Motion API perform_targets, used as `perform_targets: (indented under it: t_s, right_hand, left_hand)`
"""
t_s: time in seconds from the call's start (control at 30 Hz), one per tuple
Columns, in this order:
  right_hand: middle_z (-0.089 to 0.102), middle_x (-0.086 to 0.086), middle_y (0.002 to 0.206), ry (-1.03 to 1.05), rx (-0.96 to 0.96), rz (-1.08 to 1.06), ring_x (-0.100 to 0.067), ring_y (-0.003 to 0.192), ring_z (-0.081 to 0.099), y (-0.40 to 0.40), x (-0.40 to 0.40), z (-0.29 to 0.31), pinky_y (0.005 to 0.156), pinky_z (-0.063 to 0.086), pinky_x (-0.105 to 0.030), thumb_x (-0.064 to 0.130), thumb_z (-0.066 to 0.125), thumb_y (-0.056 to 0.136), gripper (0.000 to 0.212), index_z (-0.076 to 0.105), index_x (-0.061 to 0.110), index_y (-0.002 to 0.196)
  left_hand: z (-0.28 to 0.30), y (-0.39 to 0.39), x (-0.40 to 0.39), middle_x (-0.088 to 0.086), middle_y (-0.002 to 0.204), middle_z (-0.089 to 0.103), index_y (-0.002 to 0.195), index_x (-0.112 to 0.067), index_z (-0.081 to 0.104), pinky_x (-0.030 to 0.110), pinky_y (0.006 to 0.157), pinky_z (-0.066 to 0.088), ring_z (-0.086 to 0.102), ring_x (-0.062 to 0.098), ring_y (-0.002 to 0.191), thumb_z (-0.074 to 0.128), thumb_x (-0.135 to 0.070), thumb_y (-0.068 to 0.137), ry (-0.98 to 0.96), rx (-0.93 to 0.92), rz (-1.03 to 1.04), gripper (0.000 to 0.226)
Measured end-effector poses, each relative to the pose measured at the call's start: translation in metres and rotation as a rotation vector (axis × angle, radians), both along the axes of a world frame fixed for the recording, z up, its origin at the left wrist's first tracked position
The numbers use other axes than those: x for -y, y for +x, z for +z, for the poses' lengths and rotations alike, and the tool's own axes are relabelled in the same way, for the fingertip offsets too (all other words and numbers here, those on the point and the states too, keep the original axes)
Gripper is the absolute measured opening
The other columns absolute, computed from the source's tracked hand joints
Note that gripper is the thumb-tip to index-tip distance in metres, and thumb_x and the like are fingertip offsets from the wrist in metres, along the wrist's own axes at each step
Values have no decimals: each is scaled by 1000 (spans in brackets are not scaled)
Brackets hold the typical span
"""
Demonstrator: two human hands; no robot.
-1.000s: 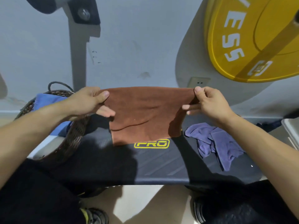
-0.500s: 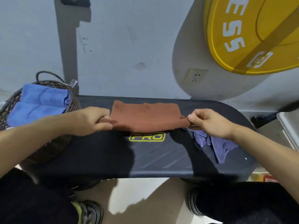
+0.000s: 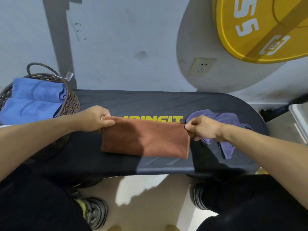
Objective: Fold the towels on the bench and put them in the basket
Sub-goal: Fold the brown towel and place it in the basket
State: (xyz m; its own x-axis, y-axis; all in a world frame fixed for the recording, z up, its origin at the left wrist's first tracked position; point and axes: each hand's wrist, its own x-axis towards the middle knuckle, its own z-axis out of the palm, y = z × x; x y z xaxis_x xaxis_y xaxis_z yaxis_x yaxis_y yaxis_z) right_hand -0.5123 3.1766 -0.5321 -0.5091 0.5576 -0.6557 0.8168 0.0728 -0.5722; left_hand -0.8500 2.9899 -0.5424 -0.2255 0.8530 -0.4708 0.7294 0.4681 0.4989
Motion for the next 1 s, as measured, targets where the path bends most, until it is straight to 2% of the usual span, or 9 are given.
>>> perform_targets:
  t_s: [0.1,0.23,0.33,0.43,0.6,0.73,0.83,0.9,1.0]
  right_hand:
    - [68,-12,98,-85,-1,-87,-17,83,66,-16,-1,-11,78,57,-34,22,58,100,14,61,10,103]
    - [64,-8,111,-34,221,-27,-27,102,65,-34,9,-27,77,61,-38,31,64,95,33,56,9,118]
    - [63,-12,109,35,318,-48,-32,91,68,-43,10,-27,65,62,-35,24,57,98,30,55,5,121]
    - [69,-21,106,15,358,-97,-36,88,72,-41,7,-30,72,62,-43,14,49,100,23,57,-1,115]
    - [70,-17,89,-43,372,-191,-24,66,68,-27,9,-38,69,61,-40,28,53,101,27,58,1,99]
    - [71,-17,92,-72,435,-193,-29,72,73,-20,11,-37,67,63,-44,35,69,91,39,58,-1,98]
    - [70,-15,85,-13,488,-158,-30,69,74,-20,15,-36,63,63,-46,38,79,82,48,57,-2,99]
    - [68,-14,82,0,474,-136,-29,69,74,-23,20,-38,61,63,-44,36,81,80,47,56,0,98]
    - [66,-12,82,47,443,-125,-26,69,71,-28,26,-44,57,62,-43,32,81,79,38,55,6,88]
  left_hand:
    - [-17,0,-7,10,70,67,75,-5,60,31,60,57,67,21,66,66,-22,94,9,207,254,26]
    - [-34,8,-9,16,88,72,83,-6,66,32,63,61,70,21,73,67,-26,93,-199,321,358,22]
    - [-38,11,-15,14,87,70,83,-7,61,30,54,58,69,22,72,74,-27,88,-240,253,409,24]
    - [-42,10,-17,19,93,70,93,-3,59,39,61,63,72,29,75,63,-10,95,-298,202,430,9]
    - [-48,4,-15,21,77,70,92,-5,57,39,49,61,71,31,57,59,-13,97,-216,104,466,10]
    - [-50,-1,-11,12,68,72,87,-8,58,34,52,58,69,27,51,62,-27,93,-127,-119,351,20]
    - [-50,4,-10,4,84,64,91,-17,47,35,64,44,57,26,72,68,-38,85,94,-379,221,31]
    - [-47,22,-14,-2,85,59,92,-19,48,36,69,42,55,26,82,70,-34,83,249,-293,68,28]
    - [-47,62,-19,-10,87,56,94,-22,52,32,72,43,58,19,84,72,-39,82,228,-150,-259,28]
